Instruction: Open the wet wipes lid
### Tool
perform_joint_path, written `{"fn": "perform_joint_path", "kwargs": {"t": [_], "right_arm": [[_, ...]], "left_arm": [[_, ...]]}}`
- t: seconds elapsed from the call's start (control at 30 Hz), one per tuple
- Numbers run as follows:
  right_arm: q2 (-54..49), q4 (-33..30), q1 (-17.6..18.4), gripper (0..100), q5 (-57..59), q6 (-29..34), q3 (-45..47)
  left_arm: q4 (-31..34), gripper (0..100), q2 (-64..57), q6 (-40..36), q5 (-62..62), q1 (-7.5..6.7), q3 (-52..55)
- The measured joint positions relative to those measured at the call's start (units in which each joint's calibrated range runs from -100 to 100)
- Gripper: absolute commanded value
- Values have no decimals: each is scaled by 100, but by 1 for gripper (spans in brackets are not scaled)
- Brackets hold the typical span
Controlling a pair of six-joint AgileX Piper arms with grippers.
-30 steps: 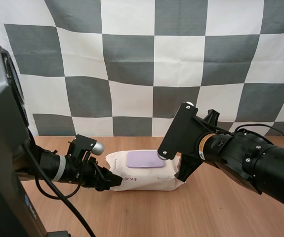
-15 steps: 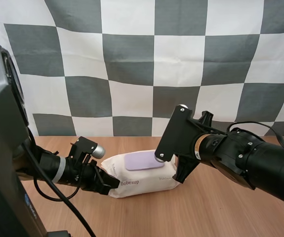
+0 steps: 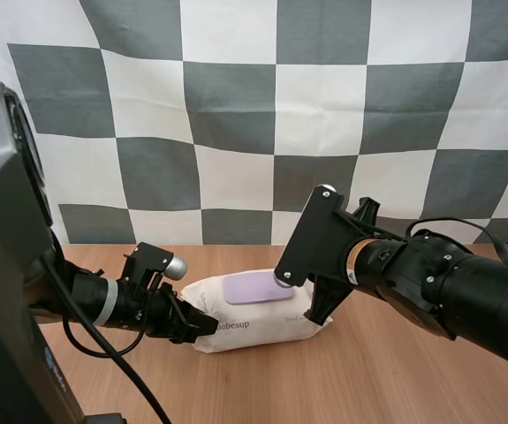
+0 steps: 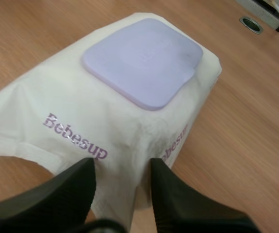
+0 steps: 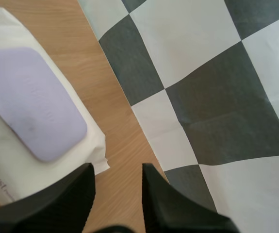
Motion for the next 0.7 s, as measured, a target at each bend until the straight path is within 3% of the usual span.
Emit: {"fn": "perform_joint_path", "kwargs": {"t": [0.2, 0.7], "right_arm": [[0, 132, 157, 55, -93, 0, 0], [743, 165, 578, 55, -119, 7, 0]], "left_arm": [[23, 62, 0, 0, 35, 0, 0], [-68, 60, 0, 0, 271, -26, 0]]}}
